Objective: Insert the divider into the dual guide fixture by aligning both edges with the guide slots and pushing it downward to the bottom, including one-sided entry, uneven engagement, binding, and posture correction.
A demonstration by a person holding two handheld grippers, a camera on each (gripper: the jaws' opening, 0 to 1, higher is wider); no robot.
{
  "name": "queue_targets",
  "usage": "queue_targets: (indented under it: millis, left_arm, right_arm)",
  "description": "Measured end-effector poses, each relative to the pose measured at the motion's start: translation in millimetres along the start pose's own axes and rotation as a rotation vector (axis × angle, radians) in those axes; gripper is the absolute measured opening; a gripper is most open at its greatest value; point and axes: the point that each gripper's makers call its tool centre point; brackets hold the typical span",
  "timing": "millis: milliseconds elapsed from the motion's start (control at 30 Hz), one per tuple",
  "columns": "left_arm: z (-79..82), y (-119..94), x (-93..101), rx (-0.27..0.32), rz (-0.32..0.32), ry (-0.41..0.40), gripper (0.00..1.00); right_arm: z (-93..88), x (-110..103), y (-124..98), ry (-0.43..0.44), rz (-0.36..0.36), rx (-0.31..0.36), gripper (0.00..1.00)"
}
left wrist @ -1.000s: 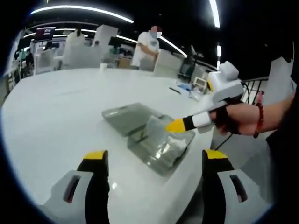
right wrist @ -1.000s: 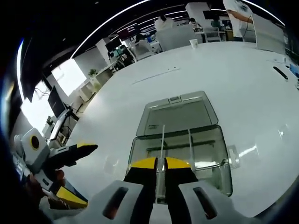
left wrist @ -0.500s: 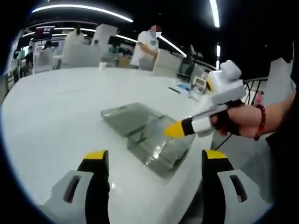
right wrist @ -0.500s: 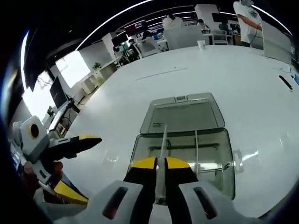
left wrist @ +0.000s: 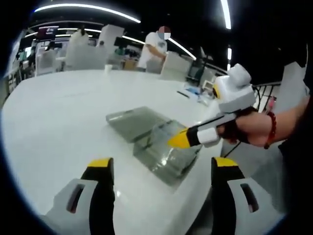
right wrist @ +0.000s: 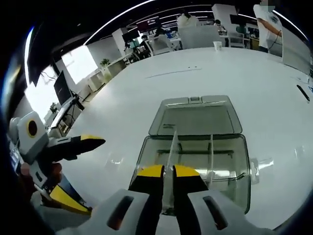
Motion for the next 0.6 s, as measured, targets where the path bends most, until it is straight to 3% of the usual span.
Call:
queue_targets:
  millis: [600]
  left_arm:
    - [-1.9,-2.3,1.0,-0.010,0.006,0.008,0.80]
  right_arm:
    - [-4.2,1.7,5.4,-0.013,0.004,-0.023,0.02]
Point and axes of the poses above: the point that each gripper's makers call its tool centre point, and the gripper's own axes: y roughly forward along the fingers, x roughly to its right, z roughly out of its top, and after that the axes turned 6 degrees about -x, right-handed
